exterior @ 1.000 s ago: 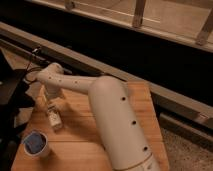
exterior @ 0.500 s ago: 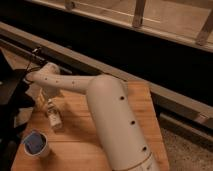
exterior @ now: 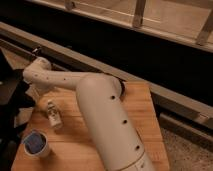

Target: Stand the bottle upright

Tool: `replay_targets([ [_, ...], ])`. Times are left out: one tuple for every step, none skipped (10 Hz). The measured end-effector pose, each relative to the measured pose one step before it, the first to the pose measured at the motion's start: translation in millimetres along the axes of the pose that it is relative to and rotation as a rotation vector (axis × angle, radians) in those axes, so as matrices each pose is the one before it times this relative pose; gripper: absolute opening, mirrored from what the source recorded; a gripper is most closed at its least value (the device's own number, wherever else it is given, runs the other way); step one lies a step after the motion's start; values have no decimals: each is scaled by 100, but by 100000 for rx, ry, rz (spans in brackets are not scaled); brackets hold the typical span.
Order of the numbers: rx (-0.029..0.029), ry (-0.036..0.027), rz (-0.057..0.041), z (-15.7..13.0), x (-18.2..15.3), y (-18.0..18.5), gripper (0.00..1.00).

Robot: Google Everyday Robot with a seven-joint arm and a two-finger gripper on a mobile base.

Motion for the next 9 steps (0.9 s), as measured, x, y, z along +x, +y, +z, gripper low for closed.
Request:
replay_targets([
  [-1118,929,-261,488,-20,-43,80],
  [-1368,1729,-239,775,-59,-288,80],
  [-333,898,-159,305,27,-109,80],
  [-707,1095,-426,228,-155,-29,80],
  [-885,2043,-480,394,89,-53,80],
  [-988,2600,-259,558,187,-382,80],
  [-510,1239,-209,273,54,-272,80],
  [-630,2423,-616,479,353,-392,80],
  [-1149,2052,-625,494,562,-642,80],
])
